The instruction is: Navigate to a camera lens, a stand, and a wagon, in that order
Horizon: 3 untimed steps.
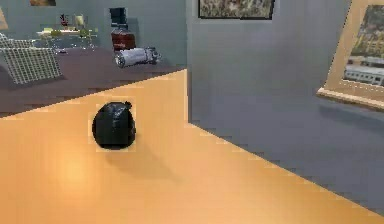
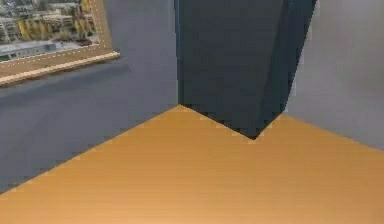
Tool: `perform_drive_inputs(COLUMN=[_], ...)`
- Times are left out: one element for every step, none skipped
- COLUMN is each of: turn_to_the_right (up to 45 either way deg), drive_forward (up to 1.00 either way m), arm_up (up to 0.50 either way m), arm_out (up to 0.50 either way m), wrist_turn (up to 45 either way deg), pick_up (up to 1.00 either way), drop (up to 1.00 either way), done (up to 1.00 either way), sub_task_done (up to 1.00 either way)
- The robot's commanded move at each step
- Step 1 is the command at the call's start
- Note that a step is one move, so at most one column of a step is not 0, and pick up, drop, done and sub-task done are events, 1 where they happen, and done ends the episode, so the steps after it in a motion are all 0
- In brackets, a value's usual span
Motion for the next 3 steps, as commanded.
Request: perform_drive_inputs(turn_to_the_right=[-42.0,0.0,0.0], drive_forward=[0.00,1.00,1.00], arm_up=[0.00,0.00,0.00], arm_out=[0.00,0.00,0.00], wrist_turn=[0.0,0.0,0.0], pick_up=[0.00,0.00,0.00], drop=[0.00,0.00,0.00], done=[0.00,0.00,0.00], sub_task_done=[0.00,0.00,0.00])
